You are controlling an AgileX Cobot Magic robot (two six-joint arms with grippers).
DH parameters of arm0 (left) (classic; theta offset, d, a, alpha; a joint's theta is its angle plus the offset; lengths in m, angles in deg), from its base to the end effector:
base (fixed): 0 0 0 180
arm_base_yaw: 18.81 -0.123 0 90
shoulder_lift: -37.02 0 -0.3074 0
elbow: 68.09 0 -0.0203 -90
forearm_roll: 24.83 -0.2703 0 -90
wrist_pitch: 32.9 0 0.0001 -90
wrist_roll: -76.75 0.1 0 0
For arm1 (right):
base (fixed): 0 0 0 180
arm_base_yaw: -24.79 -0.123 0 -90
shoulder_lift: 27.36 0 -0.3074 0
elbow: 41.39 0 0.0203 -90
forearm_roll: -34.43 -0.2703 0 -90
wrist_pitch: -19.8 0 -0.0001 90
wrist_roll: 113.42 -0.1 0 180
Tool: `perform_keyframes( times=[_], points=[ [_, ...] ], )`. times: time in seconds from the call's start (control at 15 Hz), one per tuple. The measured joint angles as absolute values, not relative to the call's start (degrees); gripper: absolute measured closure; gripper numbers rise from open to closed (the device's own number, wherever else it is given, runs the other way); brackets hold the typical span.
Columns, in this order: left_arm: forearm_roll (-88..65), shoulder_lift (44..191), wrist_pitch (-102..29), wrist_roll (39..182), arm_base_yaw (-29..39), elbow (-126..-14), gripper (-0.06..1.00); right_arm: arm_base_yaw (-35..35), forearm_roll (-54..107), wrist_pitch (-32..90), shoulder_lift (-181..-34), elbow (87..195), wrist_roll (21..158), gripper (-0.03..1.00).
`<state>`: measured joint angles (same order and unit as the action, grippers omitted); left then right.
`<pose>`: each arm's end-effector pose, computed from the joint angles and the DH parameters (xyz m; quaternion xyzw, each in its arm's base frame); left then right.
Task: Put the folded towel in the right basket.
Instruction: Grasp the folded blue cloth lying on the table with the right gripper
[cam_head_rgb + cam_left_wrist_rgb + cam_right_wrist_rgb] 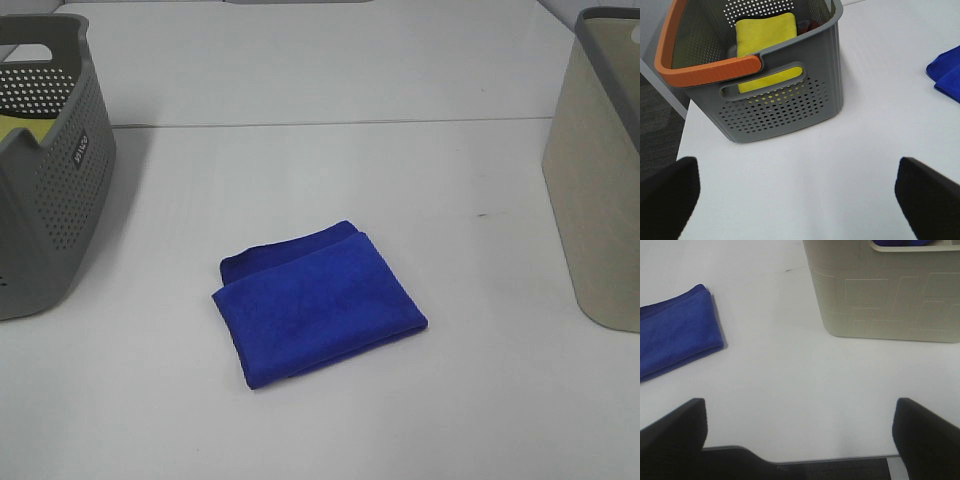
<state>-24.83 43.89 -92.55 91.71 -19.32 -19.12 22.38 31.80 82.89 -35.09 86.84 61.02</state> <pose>-0.0027 0.0000 0.2852 0.1064 0.8390 0.0718 0.5288 0.0020 0.0042 0.2652 0.0234 0.8766 0.0563 0.4774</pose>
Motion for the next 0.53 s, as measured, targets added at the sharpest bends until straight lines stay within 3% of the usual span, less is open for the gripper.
perform_keyframes(
  times=[0.53],
  points=[
    [-24.8, 43.9, -92.5, 91.7, -19.3, -19.1, -0.04, 22.4, 29.9, 82.9, -35.1, 86.8, 64.2, 0.00]
  ],
)
